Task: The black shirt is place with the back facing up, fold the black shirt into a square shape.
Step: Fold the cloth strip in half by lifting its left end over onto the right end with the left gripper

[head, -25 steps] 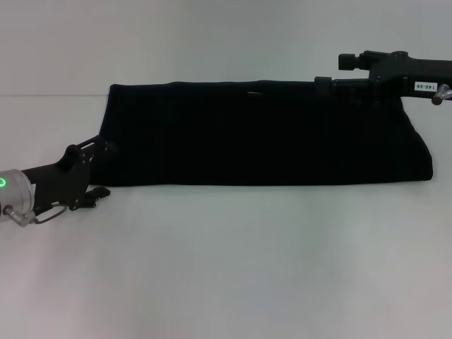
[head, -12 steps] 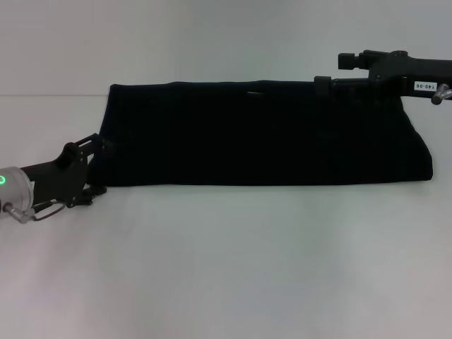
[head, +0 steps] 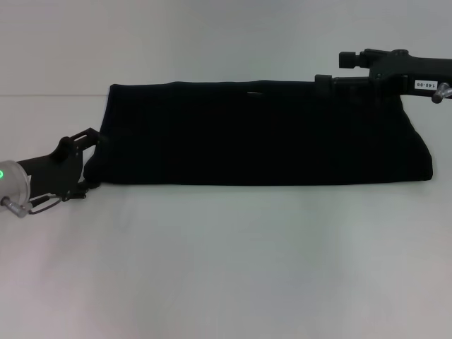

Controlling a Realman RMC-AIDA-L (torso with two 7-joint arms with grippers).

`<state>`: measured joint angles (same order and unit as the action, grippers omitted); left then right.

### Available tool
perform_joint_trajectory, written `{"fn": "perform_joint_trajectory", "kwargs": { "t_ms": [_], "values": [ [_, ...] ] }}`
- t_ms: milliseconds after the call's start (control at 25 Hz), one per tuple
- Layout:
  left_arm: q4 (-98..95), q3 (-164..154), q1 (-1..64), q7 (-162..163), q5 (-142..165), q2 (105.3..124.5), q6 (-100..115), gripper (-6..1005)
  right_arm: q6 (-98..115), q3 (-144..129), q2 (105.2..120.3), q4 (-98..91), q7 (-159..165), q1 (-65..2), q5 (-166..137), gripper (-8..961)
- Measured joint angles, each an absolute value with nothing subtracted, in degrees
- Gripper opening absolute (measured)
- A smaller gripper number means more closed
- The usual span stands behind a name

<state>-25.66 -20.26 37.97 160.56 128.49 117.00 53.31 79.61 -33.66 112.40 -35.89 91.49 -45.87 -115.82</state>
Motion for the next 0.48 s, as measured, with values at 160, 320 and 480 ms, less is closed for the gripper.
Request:
{"fn": "perform_joint_trajectory", "kwargs": {
  "t_ms": [160, 320, 480],
  "values": [
    [-25.7, -20.3, 38.2, 160.0, 128.5, 116.91, 52.8, 950, 79.6, -33.7, 112.47, -36.2, 91.5, -45.9, -115.7, 925],
    [-25.7, -20.4, 38.3, 159.7, 128.5, 116.87, 52.7, 949, 79.5, -33.7, 112.48, -36.2, 91.5, -45.9, -115.6, 925],
    [-25.7, -20.4, 38.3, 159.7, 128.6, 116.88, 53.2, 949, 79.3, -33.7, 112.49, -36.2, 91.5, -45.9, -115.6, 925]
  ]
}}
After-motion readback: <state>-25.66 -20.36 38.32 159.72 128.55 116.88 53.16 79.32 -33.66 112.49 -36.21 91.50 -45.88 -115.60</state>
